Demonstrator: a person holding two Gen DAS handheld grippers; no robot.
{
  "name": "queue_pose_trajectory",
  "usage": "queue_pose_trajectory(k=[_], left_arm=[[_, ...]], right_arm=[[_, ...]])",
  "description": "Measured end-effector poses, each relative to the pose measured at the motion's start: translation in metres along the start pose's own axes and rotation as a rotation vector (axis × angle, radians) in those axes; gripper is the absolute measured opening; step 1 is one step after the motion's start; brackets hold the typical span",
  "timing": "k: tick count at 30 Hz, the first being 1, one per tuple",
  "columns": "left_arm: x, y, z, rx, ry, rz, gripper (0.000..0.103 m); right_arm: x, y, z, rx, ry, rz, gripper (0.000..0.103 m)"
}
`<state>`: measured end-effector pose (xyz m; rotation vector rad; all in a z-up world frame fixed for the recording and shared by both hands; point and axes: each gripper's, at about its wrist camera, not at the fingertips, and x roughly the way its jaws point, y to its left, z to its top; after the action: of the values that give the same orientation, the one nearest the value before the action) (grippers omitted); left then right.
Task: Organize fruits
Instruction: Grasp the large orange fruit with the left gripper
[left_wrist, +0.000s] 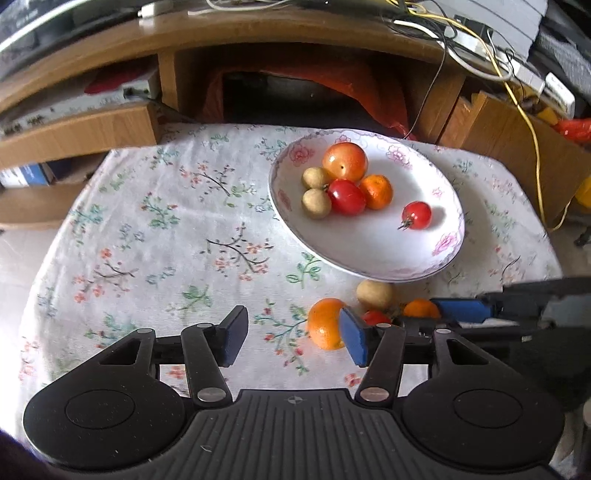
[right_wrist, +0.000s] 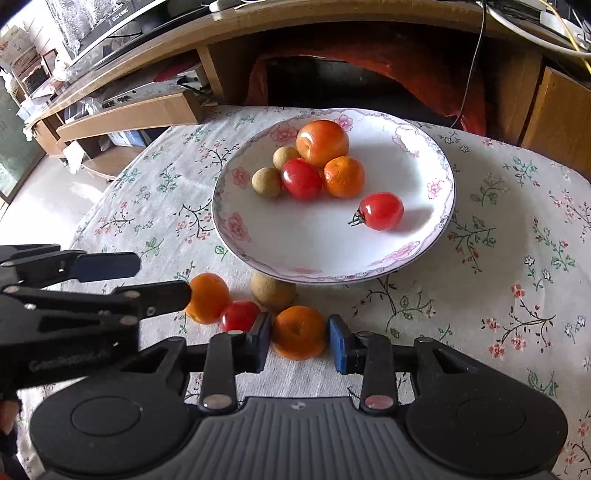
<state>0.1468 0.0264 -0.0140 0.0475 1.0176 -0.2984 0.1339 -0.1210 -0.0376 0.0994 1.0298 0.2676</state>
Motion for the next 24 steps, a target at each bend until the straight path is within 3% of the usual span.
queue_pose_trajectory(k=[8, 24], left_arm=[[0.010, -0.004, 0.004, -0.043, 0.019, -0.059, 0.065], [0.023, -0.013, 0.007, -0.056, 0.005, -0.073, 0.058]], right_arm=[[-0.008, -0.008, -0.003, 0.018, -0.005, -0.009, 0.034], [-0.017, -0.026, -0.010, 0.043, -0.006, -0.036, 0.034]])
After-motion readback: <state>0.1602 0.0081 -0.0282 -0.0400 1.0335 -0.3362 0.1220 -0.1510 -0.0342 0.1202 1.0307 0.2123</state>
